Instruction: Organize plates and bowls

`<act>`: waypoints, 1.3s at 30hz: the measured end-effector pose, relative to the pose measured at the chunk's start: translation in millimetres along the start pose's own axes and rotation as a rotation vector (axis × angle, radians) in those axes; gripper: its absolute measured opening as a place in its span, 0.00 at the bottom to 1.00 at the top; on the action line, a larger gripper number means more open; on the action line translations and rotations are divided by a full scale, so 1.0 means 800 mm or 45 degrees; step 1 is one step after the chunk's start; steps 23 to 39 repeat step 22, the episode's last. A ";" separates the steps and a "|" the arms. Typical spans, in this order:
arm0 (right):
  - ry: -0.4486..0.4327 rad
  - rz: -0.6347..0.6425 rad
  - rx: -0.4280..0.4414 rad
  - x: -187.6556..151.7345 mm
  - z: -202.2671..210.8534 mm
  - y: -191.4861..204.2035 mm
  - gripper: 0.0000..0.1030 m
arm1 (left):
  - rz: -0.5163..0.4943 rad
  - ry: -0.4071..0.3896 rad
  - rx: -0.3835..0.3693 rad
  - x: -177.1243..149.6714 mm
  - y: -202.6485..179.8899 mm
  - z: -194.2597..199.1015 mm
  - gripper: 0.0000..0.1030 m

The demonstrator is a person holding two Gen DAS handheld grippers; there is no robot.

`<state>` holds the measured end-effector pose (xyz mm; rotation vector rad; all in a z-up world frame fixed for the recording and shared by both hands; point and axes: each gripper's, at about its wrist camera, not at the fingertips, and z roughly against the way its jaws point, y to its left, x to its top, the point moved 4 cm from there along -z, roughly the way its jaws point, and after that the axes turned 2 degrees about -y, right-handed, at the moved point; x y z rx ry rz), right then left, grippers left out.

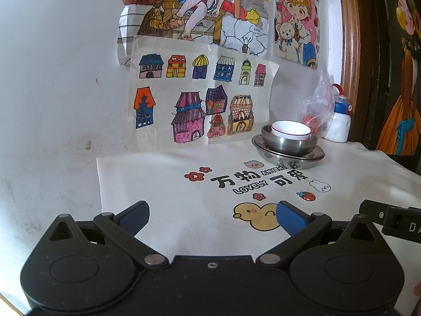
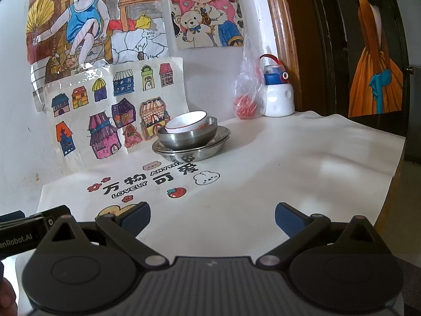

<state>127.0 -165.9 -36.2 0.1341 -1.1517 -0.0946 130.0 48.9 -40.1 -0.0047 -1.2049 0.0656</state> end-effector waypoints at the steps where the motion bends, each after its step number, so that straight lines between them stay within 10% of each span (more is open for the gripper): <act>1: 0.000 0.001 0.000 -0.001 0.000 0.000 1.00 | 0.000 0.002 0.001 0.000 0.000 -0.001 0.99; 39: 0.026 -0.001 0.009 -0.002 -0.006 0.001 1.00 | 0.008 0.016 0.006 -0.003 0.003 -0.005 0.99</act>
